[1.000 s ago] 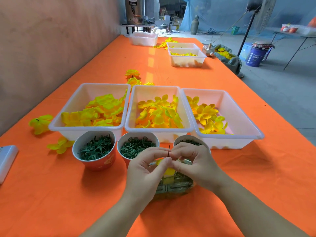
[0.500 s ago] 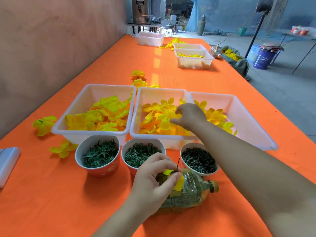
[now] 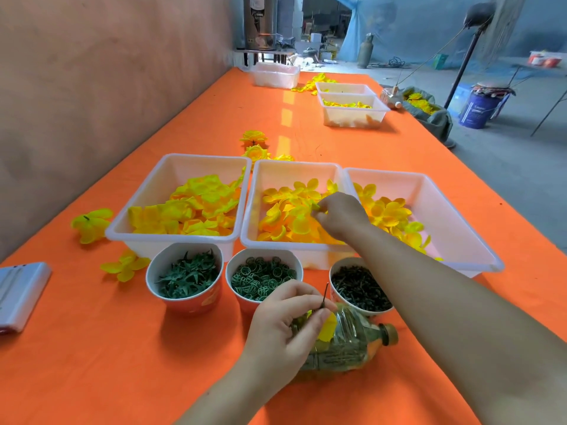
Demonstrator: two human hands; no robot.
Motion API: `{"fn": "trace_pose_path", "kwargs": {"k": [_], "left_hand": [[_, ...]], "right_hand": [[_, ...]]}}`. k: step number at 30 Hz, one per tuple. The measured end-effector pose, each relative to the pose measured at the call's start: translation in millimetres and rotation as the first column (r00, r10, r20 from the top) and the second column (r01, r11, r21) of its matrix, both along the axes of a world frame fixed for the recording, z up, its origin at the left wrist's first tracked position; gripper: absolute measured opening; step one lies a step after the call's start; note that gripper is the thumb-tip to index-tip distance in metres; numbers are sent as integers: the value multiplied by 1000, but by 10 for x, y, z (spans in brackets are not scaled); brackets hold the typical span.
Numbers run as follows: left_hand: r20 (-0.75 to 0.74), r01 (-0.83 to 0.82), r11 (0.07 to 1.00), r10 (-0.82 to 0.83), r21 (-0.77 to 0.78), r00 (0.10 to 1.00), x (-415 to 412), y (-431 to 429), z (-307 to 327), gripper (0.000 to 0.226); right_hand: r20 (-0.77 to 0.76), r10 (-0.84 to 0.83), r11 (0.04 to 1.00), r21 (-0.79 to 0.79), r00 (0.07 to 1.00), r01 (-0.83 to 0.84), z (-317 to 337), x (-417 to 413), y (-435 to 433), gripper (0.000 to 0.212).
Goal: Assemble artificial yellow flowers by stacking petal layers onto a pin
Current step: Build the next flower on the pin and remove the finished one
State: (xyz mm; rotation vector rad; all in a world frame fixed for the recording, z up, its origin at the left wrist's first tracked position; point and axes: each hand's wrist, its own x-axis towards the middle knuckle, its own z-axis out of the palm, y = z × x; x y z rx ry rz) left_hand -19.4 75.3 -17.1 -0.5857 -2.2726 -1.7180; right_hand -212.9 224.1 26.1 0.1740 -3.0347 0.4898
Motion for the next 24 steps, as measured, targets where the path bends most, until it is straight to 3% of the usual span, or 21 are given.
{"fn": "trace_pose_path", "kwargs": {"k": [3, 5, 8, 10, 13, 17, 21, 24], "left_hand": [[23, -11, 1000, 11, -2, 1000, 0, -7, -1, 15], [73, -2, 1000, 1, 10, 997, 0, -16, 15, 16], [104, 11, 1000, -12, 15, 994, 6, -28, 43, 16], [114, 16, 999, -21, 46, 993, 4, -47, 67, 23], [177, -73, 967, 30, 243, 984, -12, -77, 147, 41], [218, -276, 883, 205, 380, 954, -162, -156, 514, 35], [364, -177, 889, 13, 422, 931, -341, -195, 1029, 60], [364, -82, 901, -88, 426, 927, -297, -150, 1198, 44]], "right_hand": [[43, -65, 939, -335, 997, 76, 133, 50, 71, 28], [80, -113, 768, -625, 990, 138, 219, 111, 154, 19], [216, -37, 515, -832, 976, 204, 334, 283, 270, 11], [258, 49, 424, -880, 965, 214, 408, 409, 333, 7], [271, 168, 369, -909, 948, 194, 511, 627, 390, 10], [215, 330, 289, -950, 919, 118, 683, 968, 364, 13], [157, 437, 251, -967, 886, 47, 835, 1271, 264, 22], [141, 485, 262, -965, 863, 11, 867, 1473, 222, 26]]}}
